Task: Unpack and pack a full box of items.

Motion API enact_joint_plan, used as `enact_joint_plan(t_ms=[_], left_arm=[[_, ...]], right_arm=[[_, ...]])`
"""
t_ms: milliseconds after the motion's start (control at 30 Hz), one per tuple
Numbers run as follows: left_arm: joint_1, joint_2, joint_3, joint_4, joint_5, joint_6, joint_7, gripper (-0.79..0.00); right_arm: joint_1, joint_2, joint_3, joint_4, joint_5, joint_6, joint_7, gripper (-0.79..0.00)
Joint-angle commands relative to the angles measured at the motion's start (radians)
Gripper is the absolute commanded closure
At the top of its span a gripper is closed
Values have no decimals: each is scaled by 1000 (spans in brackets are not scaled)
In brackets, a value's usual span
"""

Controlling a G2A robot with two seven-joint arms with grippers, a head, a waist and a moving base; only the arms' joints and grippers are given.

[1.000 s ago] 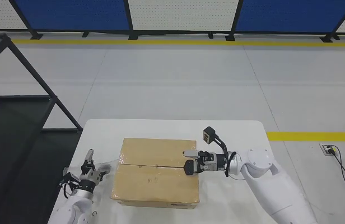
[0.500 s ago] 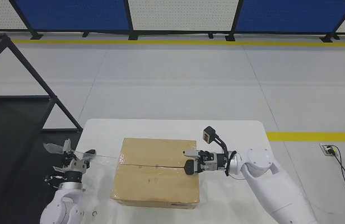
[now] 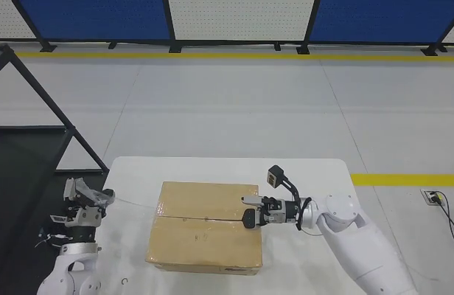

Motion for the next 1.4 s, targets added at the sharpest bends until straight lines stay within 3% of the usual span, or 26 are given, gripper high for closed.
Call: enact_joint_plan(t_ms=[0,367,833,1367], left_arm=[[11,-1,-7,-16,32,-9,10,-785],[55,-9,-60,-66,95,-30,57,-785],[30,-19,-69,-87,108,-4,16,-785],[62,-33,-56,-233,158,-31,-35,-785]], right_arm=[[0,0,0,2,1,-1,-1,-785],[12,-5,-6,15,2,-4,7,-785],[26,-14,-19,35,6,-15,9,-785],[24,-18,-19,43,-3,-10,-23,-785]])
